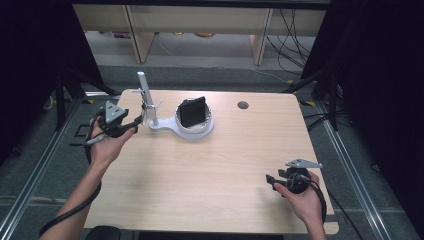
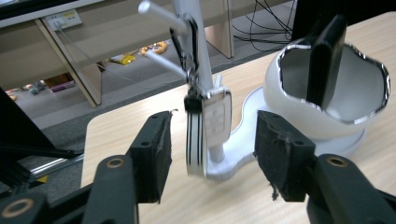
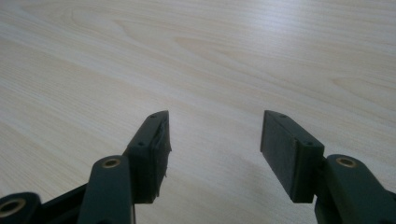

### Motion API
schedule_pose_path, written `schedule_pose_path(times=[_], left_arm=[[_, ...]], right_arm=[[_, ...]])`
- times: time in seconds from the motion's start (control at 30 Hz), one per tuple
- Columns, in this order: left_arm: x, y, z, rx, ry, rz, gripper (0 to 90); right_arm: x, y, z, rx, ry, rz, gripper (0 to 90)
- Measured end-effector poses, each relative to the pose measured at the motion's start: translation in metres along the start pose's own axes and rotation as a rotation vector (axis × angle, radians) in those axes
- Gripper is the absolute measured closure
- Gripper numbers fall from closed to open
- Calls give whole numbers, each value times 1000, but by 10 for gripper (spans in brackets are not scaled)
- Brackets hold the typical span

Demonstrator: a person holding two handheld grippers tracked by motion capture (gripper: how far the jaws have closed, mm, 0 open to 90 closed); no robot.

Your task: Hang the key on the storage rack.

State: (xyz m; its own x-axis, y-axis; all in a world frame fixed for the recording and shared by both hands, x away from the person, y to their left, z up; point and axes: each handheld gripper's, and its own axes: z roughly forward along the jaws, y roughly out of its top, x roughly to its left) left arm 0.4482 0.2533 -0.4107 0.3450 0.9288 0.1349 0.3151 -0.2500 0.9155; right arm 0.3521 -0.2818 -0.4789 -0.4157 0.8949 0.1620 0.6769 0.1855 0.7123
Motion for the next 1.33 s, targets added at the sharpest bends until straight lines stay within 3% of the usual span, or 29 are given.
schedule_pose_path(times=[0.03, 0.17, 0.23, 0.27, 0.3, 0.4, 0.43, 0.47, 0.5, 0.63, 0.7, 0.87, 0.97, 1.13, 1.2, 1.33], left_arm=[[0, -5, -4, 1, 2, -3, 433], [-1, -24, -16, 6, 21, -5, 421], [-3, -41, -23, 17, 25, -12, 413], [-4, -48, -25, 21, 27, -14, 412], [-4, -54, -28, 21, 29, -20, 412], [-5, -67, -33, 17, 36, -27, 405], [-5, -73, -35, 19, 39, -29, 403], [-5, -79, -38, 17, 44, -31, 402], [-6, -90, -42, 15, 48, -38, 401], [-7, -106, -47, 1, 61, -45, 400], [-9, -119, -50, -12, 75, -62, 397], [-10, -137, -55, -23, 83, -99, 395], [-6, -139, -58, -63, 91, -106, 397], [-3, -144, -60, -85, 103, -125, 397], [-3, -146, -60, -67, 102, -146, 390], [-3, -147, -59, -64, 107, -151, 382]], right_arm=[[-3, 1, -2, 14, -26, -32, 436], [-3, 0, -1, 5, -24, -32, 436], [-3, 0, -1, 11, -23, -30, 436], [0, -1, -1, 25, -19, 5, 436], [-2, -1, -1, 18, -20, -20, 437], [-2, -1, 0, 14, -21, -24, 436], [-1, -1, 0, 15, -17, -6, 436], [-2, -1, 0, 11, -26, -37, 437], [1, -1, 0, 20, -16, 5, 436], [1, -2, 2, 2, -18, 6, 436], [-3, -3, 3, 4, -13, -27, 436], [-3, -5, 5, 16, -9, -27, 434], [-2, -6, 6, 15, -4, -21, 433], [-2, -8, 6, 9, -5, -26, 432], [-2, -8, 7, 10, -3, -25, 431], [-2, -8, 8, 13, 3, -34, 430]])
